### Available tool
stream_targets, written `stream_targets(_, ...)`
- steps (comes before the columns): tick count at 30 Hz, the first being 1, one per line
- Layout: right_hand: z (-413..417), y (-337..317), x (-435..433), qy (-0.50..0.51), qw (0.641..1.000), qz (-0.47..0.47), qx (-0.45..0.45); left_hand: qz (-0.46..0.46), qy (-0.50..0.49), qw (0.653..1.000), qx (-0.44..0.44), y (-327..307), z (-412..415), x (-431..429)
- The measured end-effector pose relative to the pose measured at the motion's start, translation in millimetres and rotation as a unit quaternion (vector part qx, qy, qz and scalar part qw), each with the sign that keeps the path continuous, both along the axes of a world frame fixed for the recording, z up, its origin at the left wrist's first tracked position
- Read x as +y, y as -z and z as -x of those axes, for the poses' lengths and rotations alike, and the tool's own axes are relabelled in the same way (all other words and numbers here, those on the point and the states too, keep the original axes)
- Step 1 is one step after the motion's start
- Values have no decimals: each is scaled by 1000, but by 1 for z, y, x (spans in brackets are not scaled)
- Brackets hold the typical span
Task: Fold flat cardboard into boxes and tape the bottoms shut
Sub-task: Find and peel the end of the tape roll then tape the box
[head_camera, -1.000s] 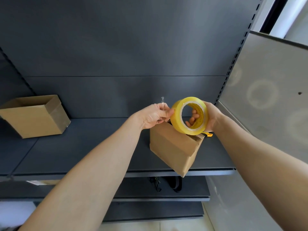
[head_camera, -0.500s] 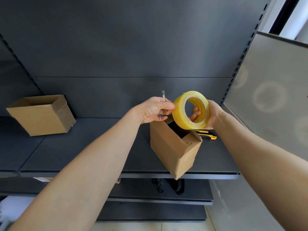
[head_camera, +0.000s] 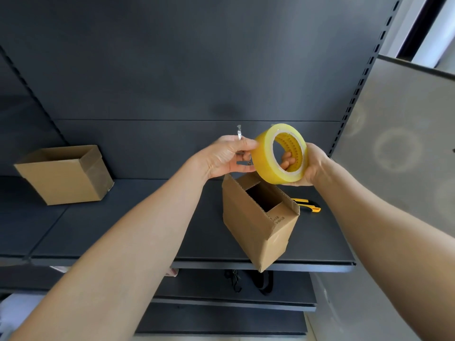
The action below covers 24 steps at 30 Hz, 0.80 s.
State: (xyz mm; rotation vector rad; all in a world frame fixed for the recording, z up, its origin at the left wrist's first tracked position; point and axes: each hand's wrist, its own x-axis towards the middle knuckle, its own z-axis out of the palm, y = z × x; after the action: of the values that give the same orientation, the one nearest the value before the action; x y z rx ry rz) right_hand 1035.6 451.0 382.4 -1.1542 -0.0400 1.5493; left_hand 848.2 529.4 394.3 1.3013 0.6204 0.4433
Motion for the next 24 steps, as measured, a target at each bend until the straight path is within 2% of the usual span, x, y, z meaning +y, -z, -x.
stream_targets(9,10,-5,3,-15,1000,-2,4,-41,-5,999,24,-14,10,-1)
stream_targets(14,21,-16,10,-41,999,-5,5,-25,-4,1000,8,-22,25,-1)
stream_targets(24,44,-12,19,-58,998,-13,17,-101,-46,993,41,-32,46,-6)
